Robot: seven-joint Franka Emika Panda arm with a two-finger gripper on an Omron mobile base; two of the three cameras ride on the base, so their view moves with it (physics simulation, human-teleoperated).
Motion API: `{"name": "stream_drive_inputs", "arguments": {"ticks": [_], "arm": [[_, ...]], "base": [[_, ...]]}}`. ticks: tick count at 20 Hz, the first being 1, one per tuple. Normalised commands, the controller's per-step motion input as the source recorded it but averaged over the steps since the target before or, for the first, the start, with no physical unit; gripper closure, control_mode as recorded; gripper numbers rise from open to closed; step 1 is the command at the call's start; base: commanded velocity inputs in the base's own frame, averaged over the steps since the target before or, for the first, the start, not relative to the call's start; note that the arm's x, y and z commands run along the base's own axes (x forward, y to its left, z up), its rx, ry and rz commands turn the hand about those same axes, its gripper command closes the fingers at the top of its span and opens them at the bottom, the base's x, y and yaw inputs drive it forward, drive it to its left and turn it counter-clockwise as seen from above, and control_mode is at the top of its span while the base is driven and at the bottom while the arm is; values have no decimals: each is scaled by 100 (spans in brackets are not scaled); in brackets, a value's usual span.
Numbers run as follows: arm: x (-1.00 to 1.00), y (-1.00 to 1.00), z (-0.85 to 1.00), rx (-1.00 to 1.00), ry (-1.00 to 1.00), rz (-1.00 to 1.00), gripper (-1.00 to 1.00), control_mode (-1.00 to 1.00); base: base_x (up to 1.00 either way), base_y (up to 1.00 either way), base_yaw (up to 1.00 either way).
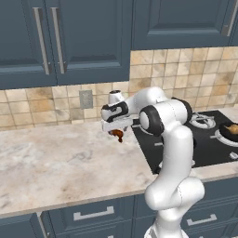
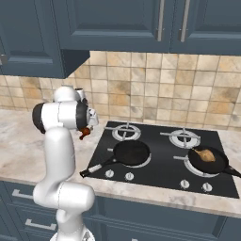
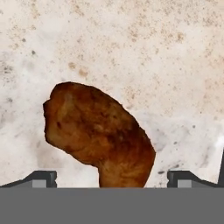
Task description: Place both pans onto different burners. Then place the onion and the chicken drumstick on different pans.
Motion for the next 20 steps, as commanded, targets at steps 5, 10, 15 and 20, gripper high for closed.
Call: {"name": "stream_drive_inputs", "arguments": {"ticks": [5,10,15,20], "arm": [[14,0,-24,0,0,7,-100,-100],[3,0,-28,0,2,8,-100,-100],[2,0,-24,0,3,8,-100,-100],[1,0,-5,0,3,5,100,-100]], "base": [[0,0,0],[0,0,0],[0,0,0],[0,0,0]]}}
